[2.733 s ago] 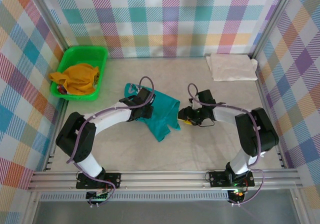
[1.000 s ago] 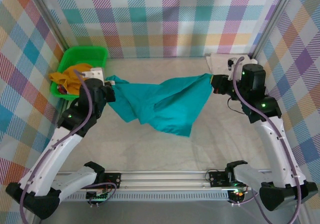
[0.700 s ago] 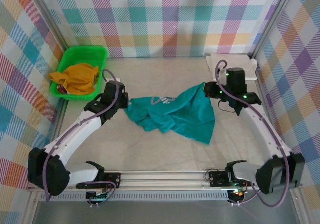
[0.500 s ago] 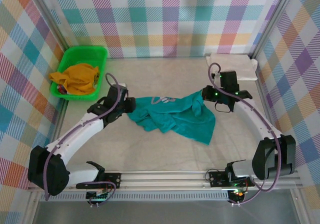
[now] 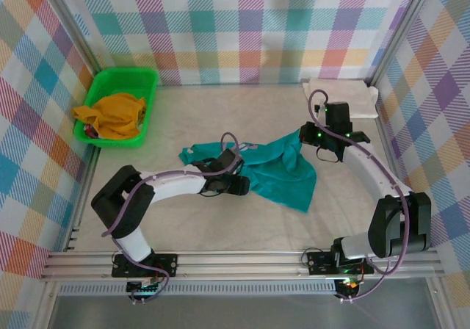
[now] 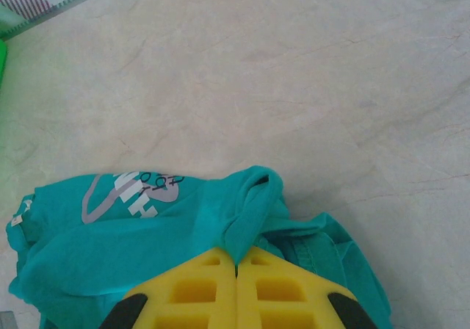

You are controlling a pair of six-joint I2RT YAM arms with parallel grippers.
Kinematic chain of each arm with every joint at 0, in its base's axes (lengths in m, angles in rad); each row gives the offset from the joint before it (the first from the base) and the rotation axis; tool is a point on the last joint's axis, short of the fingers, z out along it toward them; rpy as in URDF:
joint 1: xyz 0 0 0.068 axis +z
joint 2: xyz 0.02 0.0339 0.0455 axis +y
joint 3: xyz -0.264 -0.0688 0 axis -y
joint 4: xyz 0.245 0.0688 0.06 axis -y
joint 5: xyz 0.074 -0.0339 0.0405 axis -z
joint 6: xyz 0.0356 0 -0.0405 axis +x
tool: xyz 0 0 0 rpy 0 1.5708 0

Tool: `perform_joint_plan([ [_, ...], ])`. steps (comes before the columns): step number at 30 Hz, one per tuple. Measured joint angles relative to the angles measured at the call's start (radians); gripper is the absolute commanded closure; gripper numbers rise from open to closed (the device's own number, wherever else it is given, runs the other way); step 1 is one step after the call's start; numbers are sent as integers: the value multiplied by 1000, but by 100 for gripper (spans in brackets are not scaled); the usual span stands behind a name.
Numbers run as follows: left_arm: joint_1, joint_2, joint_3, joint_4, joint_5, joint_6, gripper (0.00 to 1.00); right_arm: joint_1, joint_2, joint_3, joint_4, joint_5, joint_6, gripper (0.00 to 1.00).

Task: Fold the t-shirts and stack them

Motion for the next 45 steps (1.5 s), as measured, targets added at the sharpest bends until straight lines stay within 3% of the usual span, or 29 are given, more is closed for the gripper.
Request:
perform_joint_plan([
  [2, -8, 5, 9, 3, -9, -10, 36, -2, 0, 0, 3, 0, 0, 100],
  [4, -9, 5, 9, 4, -23, -14, 50, -2, -1, 0, 8, 0, 1, 100],
  [6, -9, 5, 6, 8, -42, -18, 54, -2, -1, 0, 13, -2, 3, 100],
  [11, -10, 24, 11, 29, -61, -31, 38, -2, -1, 0, 22, -14, 16, 100],
  [16, -18, 37, 9, 30, -65, -51, 40, -3, -3, 0, 22, -15, 20, 100],
  [17, -21, 37, 8, 30, -65, -56, 44, -3, -5, 0, 23, -15, 20, 100],
  [24, -31, 58, 6, 32, -79, -65, 98, -3, -6, 0, 23, -36, 29, 100],
  [25, -31, 58, 7, 31, -87, -63, 100, -3, -6, 0, 23, -39, 31, 100],
  [30, -31, 26, 7, -6, -142, -65, 100, -3, -7, 0, 22, -40, 30, 100],
  [37, -15, -255, 88, -203, -288, -44, 100, -9, -73, 3, -19, -5, 26, 100],
  [45, 84, -481, 254, -393, -442, 66, 100, -10, -212, 102, -109, 43, -13, 100],
])
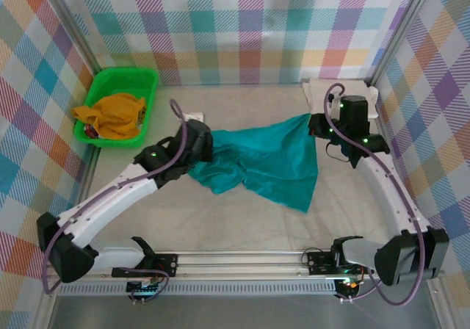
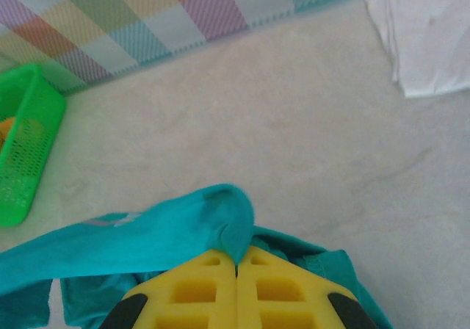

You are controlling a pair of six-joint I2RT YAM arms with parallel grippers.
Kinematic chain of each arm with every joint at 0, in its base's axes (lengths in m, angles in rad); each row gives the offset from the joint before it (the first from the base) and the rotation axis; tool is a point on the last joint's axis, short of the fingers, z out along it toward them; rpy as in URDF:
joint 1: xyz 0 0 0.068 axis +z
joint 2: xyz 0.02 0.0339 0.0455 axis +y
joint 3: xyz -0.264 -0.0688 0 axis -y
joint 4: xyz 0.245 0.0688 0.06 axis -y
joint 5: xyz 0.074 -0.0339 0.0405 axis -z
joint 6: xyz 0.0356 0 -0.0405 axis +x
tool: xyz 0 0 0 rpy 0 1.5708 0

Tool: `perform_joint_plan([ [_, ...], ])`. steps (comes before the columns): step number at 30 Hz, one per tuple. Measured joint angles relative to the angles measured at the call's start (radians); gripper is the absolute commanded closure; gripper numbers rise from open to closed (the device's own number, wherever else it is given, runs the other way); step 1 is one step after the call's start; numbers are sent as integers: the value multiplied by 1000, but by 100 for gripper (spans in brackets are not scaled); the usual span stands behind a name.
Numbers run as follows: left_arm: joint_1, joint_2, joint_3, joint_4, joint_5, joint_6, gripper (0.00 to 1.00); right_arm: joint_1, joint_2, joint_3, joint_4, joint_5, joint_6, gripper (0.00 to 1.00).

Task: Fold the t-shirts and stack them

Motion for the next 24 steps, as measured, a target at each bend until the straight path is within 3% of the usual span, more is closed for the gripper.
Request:
perform_joint_plan([
  [6, 133, -30, 133, -4, -66, 174, 100, 0, -23, 150, -50, 1, -74, 100],
  [9, 266, 21, 204, 51, -11, 264, 100, 1, 39, 245, -43, -1, -116, 100],
  [12, 362, 174, 372, 89, 69, 347, 100, 0, 150, 360, -33, -2, -148, 100],
  [16, 425, 472, 756, 68, 146, 436, 100, -3, 338, 557, -13, -3, -174, 100],
  [21, 456, 846, 1402, -56, 216, 512, 100, -6, 549, 867, -27, -16, -183, 100],
  [24, 458, 942, 1632, -97, 244, 549, 100, -8, 657, 1105, -65, -25, -199, 100],
])
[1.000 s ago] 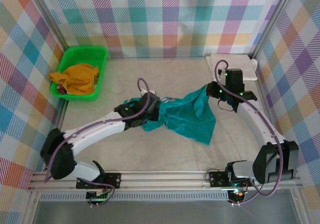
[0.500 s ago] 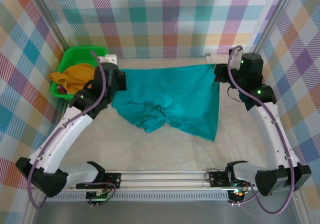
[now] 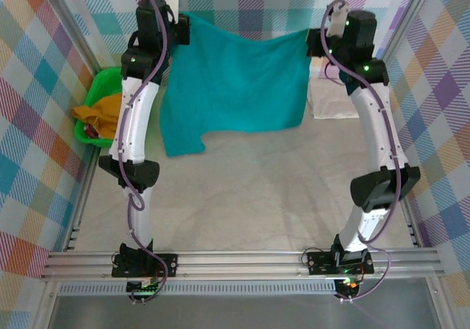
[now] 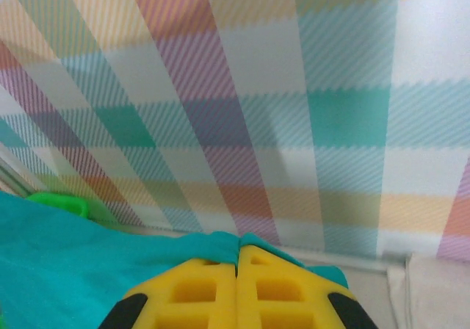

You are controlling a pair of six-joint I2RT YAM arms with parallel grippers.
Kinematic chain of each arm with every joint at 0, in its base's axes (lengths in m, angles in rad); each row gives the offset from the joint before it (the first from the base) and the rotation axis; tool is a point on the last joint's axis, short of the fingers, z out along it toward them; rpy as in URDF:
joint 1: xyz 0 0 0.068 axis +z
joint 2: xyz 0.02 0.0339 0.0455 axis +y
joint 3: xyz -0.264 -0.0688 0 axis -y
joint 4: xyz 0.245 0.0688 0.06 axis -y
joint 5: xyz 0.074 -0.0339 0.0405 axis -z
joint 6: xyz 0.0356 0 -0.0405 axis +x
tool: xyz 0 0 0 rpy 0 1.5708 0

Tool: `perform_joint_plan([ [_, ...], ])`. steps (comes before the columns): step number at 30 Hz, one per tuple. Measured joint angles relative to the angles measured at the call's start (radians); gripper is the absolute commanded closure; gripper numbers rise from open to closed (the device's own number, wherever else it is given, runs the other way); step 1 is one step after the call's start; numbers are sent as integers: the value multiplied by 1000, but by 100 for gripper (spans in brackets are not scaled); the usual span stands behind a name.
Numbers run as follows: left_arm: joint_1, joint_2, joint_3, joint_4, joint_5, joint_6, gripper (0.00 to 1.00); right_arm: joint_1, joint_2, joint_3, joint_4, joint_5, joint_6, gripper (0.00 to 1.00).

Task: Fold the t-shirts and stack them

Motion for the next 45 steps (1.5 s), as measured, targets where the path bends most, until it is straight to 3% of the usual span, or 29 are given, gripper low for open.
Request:
perform_joint_plan([
  [4, 0, -106, -84, -3, 24, 38, 100, -2, 61, 209, -43, -14, -16, 100],
  [8, -14, -311, -313, 16, 15, 68, 100, -2, 3, 167, -40, -21, -31, 100],
  [11, -56, -523, -592, 82, -43, 85, 100, -2, -120, -68, 14, -26, -30, 100],
  [13, -107, -705, -866, 169, -92, 77, 100, -2, -225, -296, 75, -26, -25, 100],
  [17, -183, -1020, -1426, 286, -177, -50, 100, -2, -397, -729, 189, -34, 14, 100],
  [20, -216, -1144, -1789, 345, -216, -178, 100, -1, -478, -1004, 262, -43, 44, 100],
  [24, -283, -1145, -2092, 287, -235, -348, 100, -1, -565, -1315, 299, -34, 105, 100],
  [28, -368, -1197, -2142, 145, -251, -490, 100, -2, -690, -1483, 248, -34, 181, 100],
  [34, -398, -1182, -1935, -40, -274, -611, 100, -2, -777, -1434, 178, -31, 217, 100],
  [37, -452, -1138, -1923, -100, -278, -686, 100, -2, -792, -1436, 134, -26, 234, 97],
  [39, -503, -1115, -1963, -127, -272, -743, 100, -2, -802, -1462, 117, -27, 246, 86],
  [40, -530, -1110, -1989, -143, -267, -774, 100, -2, -811, -1482, 102, -30, 256, 72],
  [41, -560, -1109, -2010, -163, -260, -807, 94, -2, -819, -1502, 82, -31, 264, 62],
  [45, -685, -1136, -2023, -239, -252, -918, 75, -3, -896, -1551, -12, -51, 285, 47],
])
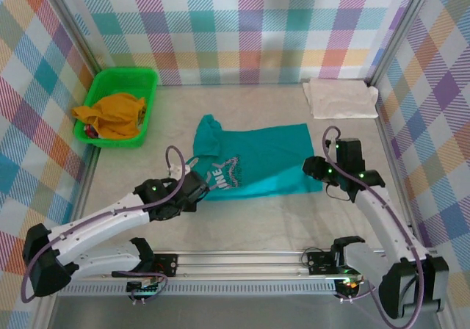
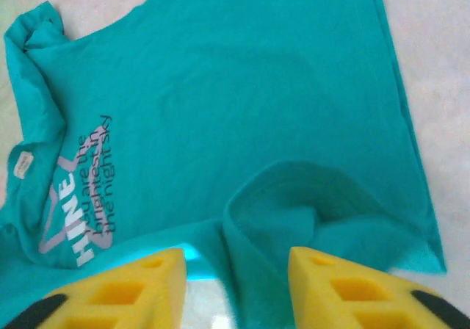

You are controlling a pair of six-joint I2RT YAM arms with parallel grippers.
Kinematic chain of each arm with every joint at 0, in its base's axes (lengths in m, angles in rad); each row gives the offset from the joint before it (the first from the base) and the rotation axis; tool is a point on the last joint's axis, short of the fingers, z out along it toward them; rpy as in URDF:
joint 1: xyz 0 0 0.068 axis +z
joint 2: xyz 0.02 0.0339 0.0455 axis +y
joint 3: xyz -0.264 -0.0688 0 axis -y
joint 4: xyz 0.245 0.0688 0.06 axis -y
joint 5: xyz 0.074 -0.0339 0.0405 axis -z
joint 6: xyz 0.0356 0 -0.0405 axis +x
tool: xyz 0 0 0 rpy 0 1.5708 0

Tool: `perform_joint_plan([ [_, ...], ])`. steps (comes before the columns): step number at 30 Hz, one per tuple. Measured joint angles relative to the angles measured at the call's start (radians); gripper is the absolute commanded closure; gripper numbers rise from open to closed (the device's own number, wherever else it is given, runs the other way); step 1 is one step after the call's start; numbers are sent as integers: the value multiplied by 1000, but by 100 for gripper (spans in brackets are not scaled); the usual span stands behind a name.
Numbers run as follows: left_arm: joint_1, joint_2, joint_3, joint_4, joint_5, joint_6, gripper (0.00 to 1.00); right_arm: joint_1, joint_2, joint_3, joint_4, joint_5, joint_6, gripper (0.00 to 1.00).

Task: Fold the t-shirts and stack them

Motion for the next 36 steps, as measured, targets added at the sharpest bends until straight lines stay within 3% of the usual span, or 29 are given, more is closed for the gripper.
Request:
perform_joint_plan([
  [3, -65, -45, 29, -35, 7, -32, 73, 0, -108, 7, -42, 0, 7, 47],
  [7, -84, -51, 133, -56, -8, 2, 73, 0, -165, 67, -55, 15, -3, 47],
  [10, -75, -58, 180, -24, -82, 58, 44, 0, -116, 106, -26, 19, -10, 47],
  [12, -17, -61, 166, 49, -74, 133, 39, 0, -32, 125, 6, 18, -15, 49],
  [14, 115, -22, 143, 138, -24, 211, 39, 0, 105, 167, 34, 12, -18, 55],
  [17, 265, 126, 136, 280, 34, 304, 40, 0, 322, 250, 79, 3, -24, 58],
  [22, 337, 450, 154, 483, 148, 429, 35, -3, 544, 367, 128, 19, -25, 54],
  [28, 379, 712, 246, 645, 234, 510, 38, -21, 681, 436, 196, 15, -3, 56],
  [31, 403, 782, 272, 707, 257, 530, 47, -34, 747, 444, 229, -6, 19, 56],
  [34, 427, 837, 305, 750, 266, 537, 47, -47, 801, 444, 253, -32, 46, 57],
  [35, 438, 856, 315, 767, 274, 537, 52, -52, 816, 443, 261, -43, 58, 59],
  [36, 447, 872, 322, 780, 280, 536, 64, -57, 825, 441, 269, -55, 67, 60],
])
